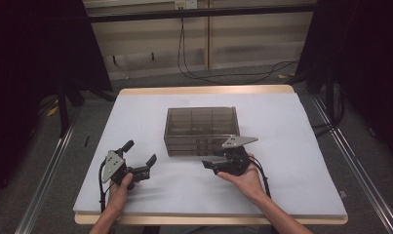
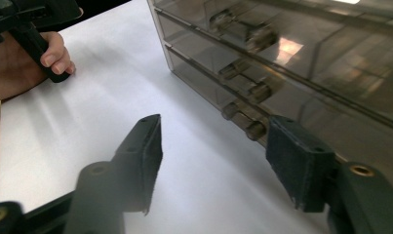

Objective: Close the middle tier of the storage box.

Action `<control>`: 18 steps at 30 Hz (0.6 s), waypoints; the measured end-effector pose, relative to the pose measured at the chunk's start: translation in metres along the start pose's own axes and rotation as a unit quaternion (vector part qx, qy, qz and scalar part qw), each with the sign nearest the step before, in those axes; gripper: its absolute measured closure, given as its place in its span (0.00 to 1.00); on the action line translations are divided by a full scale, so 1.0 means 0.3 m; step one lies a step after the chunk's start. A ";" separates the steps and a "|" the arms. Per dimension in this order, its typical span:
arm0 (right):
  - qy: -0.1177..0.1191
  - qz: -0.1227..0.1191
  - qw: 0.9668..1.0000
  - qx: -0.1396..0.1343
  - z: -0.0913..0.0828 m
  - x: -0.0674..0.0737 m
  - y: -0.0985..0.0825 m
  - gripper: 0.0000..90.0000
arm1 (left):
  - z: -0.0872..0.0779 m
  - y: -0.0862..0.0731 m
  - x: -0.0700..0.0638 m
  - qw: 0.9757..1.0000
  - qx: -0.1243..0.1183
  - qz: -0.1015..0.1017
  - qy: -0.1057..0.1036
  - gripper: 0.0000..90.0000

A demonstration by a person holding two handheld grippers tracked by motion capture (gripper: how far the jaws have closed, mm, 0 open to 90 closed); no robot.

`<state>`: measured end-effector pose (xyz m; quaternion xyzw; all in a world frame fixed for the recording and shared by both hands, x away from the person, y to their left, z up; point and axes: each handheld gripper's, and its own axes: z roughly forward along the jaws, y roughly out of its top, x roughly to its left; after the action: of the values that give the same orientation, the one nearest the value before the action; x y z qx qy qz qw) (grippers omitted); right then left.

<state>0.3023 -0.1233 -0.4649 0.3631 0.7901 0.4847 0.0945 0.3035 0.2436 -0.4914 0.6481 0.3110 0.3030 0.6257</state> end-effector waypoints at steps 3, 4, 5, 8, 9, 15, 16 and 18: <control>-0.002 0.002 1.000 -0.002 -0.024 -0.004 -0.003 0.37 | 0.000 0.000 0.000 1.000 0.001 0.000 0.000 0.01; -0.005 0.002 1.000 -0.002 -0.032 -0.004 -0.006 0.35 | 0.000 0.000 0.000 1.000 0.000 0.000 0.000 0.01; -0.007 0.002 1.000 -0.004 -0.048 -0.006 -0.013 0.34 | 0.000 0.000 0.000 1.000 0.001 0.000 0.000 0.01; -0.012 0.002 1.000 -0.005 -0.066 -0.006 -0.019 0.31 | 0.000 0.000 0.000 1.000 0.001 0.000 0.000 0.01; -0.016 0.002 1.000 -0.008 -0.084 -0.008 -0.022 0.29 | 0.000 0.000 0.000 1.000 0.001 0.000 0.000 0.01; -0.030 0.006 0.999 -0.011 -0.125 -0.019 -0.028 0.22 | 0.000 0.000 0.000 1.000 0.001 0.001 0.001 0.01; -0.033 0.008 0.999 -0.012 -0.135 -0.023 -0.031 0.21 | 0.000 0.000 -0.001 1.000 0.000 -0.001 0.001 0.01; -0.037 0.011 0.999 -0.014 -0.149 -0.028 -0.034 0.19 | 0.000 0.000 0.000 1.000 0.000 0.000 0.001 0.01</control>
<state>0.2812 -0.1627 -0.4522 0.3885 0.7751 0.4827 0.1235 0.3035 0.2435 -0.4914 0.6478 0.3122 0.3034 0.6251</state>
